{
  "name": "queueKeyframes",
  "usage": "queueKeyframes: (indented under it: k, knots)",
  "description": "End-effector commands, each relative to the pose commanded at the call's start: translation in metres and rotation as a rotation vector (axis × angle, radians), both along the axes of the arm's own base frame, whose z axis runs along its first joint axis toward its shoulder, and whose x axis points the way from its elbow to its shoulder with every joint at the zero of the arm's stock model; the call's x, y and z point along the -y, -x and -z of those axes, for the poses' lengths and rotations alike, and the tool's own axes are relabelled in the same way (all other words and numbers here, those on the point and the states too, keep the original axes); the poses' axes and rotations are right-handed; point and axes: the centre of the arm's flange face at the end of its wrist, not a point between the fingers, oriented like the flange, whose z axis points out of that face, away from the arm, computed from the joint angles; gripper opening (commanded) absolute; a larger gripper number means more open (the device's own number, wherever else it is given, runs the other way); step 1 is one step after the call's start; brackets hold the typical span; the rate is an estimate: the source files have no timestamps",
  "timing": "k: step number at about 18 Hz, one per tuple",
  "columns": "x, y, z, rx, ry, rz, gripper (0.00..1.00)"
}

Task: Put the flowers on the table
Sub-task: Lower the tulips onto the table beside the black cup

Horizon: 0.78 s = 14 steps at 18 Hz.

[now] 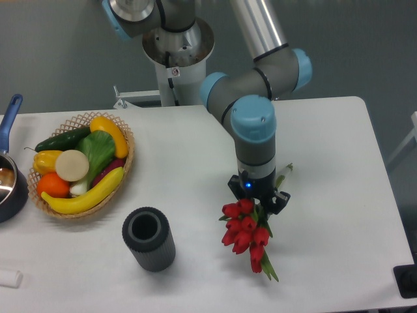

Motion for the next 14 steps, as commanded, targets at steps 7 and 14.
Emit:
queueKeyframes:
  k: [7, 14]
  knots:
    - [-0.012, -0.002, 0.022, 0.023, 0.015, 0.013, 0.48]
    - [-0.008, -0.010, -0.023, -0.031, -0.017, 0.020, 1.00]
